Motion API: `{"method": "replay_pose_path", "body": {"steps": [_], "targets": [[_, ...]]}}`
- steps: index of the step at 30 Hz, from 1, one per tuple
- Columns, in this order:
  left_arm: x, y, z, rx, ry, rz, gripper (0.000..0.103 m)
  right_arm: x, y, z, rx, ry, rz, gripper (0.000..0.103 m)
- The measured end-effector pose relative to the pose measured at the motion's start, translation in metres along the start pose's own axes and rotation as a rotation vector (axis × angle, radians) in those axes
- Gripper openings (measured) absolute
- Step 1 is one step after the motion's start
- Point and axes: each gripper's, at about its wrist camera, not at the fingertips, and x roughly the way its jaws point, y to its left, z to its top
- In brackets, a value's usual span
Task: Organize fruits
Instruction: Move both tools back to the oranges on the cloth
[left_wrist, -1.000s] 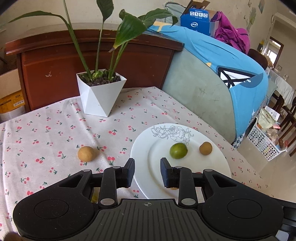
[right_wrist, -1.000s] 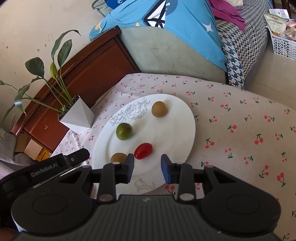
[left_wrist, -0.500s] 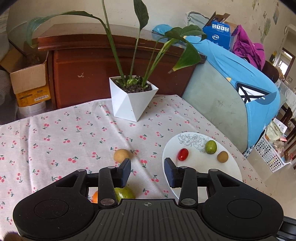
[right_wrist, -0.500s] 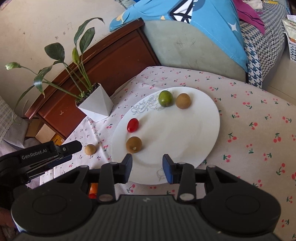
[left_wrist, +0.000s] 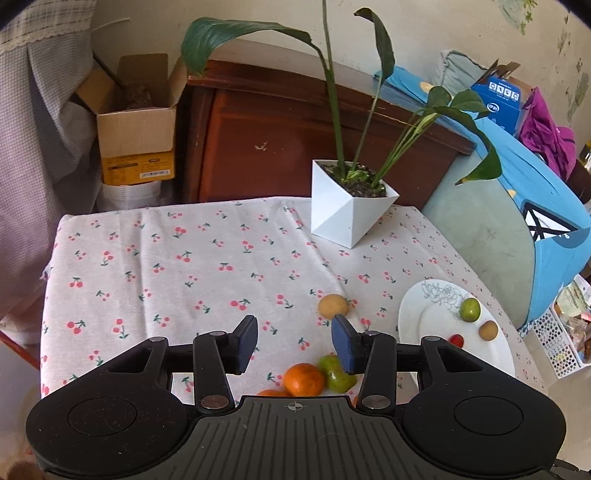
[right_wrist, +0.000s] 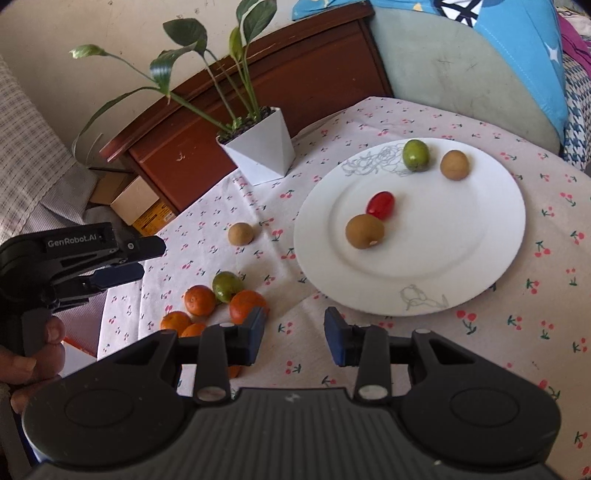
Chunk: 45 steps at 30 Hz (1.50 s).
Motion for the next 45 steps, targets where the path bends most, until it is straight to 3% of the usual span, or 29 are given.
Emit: {"method": "replay_pose_path", "body": {"steps": [10,22,25,26,45], "targets": [[0.003,0.022,-0.028,-0.057,0.055,0.062,0.043,0.012,0.028,-0.018,-0.094,0.072,0.053,0.040],[0.004,0.027,-0.039,-0.068,0.068,0.052,0.042,0.031,0.054,-0.029,-0.203,0.095,0.029,0.042],[0.004,0.028,-0.040,-0.064,0.067,0.045,0.043,0.034,0.058,-0.031,-0.227,0.085,0.014,0.029],[0.004,0.028,-0.041,-0.063,0.065,0.044,0.043,0.035,0.058,-0.031,-0.233,0.086,0.014,0.029],[0.011,0.017,-0.051,-0.039,0.073,0.001,0.039,0.029,0.039,-0.024,-0.167,0.069,-0.031,0.029]]}}
